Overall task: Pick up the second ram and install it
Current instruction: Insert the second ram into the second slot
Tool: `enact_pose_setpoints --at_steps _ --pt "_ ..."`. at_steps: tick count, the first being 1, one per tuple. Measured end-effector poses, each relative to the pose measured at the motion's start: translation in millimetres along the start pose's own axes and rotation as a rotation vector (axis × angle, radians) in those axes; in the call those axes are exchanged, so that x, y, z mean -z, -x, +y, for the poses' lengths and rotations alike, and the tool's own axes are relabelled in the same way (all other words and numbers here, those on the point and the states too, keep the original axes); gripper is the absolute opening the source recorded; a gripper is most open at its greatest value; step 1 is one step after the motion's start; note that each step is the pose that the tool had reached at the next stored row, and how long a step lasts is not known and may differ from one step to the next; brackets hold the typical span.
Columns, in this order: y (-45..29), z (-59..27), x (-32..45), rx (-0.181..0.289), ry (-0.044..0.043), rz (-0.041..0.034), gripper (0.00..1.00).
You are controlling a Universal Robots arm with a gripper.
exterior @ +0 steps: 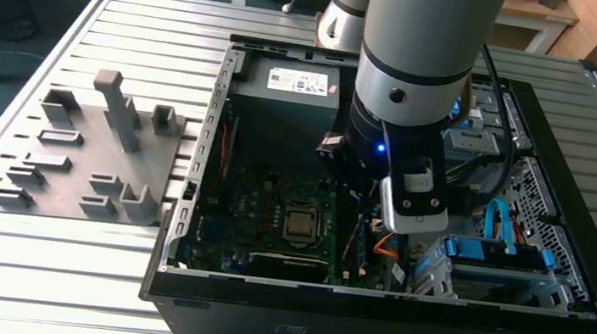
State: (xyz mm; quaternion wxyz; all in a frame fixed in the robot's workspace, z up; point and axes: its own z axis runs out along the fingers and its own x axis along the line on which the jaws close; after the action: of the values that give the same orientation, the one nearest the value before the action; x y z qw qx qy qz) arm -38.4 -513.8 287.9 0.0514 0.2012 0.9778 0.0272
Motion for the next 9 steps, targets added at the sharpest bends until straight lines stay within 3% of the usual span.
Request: enact_pose_setpoints --at_steps 9 --pt "0.0 0.0 -0.3 -0.043 -0.0039 -0.0032 0.13"
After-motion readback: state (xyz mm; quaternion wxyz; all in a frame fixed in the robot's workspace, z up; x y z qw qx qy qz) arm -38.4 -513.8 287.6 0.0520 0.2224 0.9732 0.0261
